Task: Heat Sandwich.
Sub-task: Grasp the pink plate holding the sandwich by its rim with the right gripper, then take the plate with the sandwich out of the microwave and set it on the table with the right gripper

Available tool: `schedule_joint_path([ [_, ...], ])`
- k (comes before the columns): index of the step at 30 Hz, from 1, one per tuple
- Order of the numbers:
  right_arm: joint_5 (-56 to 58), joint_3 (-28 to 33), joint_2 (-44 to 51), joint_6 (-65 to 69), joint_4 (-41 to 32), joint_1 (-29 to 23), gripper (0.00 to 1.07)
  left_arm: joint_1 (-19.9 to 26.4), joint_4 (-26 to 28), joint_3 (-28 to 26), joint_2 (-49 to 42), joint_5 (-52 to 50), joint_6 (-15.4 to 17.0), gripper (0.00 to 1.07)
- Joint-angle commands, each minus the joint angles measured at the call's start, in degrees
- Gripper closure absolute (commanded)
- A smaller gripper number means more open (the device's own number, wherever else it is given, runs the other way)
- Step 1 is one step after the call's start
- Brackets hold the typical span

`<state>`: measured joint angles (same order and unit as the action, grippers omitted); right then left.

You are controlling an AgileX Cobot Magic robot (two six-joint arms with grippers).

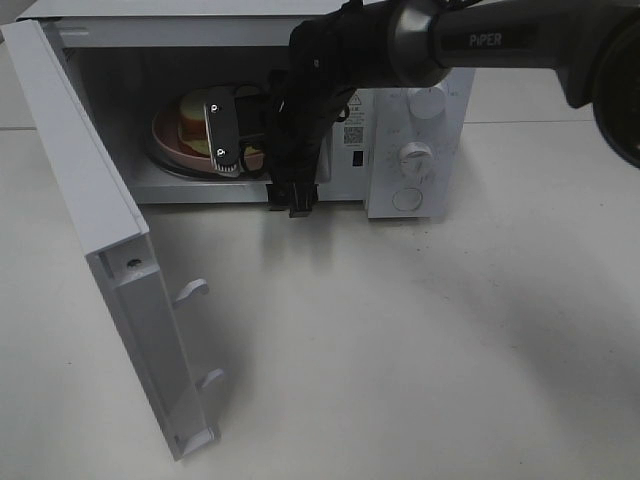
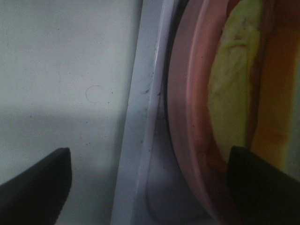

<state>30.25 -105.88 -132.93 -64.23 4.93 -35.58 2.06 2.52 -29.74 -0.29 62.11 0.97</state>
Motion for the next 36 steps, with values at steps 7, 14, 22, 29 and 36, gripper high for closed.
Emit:
schedule_joint_path([
  [7,0.80,-4.18,-3.61,0.86,0.06,-1.89,0.24,-0.06,0.00,0.11,-0.92,-0.80,-0.06,0.09],
  [14,0.00,-5.33,-5.90,1.66,0.06,-1.89,0.26,-0.06,0.00,0.11,-0.92,-0.80,-0.06,0.09],
  [22,-0.29,-5.67,-6.47,2.86,0.11,-1.89,0.59,-0.06,-0.06,0.11,-0.97,-0.80,-0.06,0.09],
  [29,1.49,-5.67,-6.47,7.62,0.29,-1.89,1.07,-0.06,-0.06,0.11,-0.97,-0.80,-0.06,0.09],
  [36,2.29,-5.67,-6.36,7.56,0.29,-1.89,1.07,-0.06,-0.06,0.11,-0.97,-0.80,-0.06,0.09],
])
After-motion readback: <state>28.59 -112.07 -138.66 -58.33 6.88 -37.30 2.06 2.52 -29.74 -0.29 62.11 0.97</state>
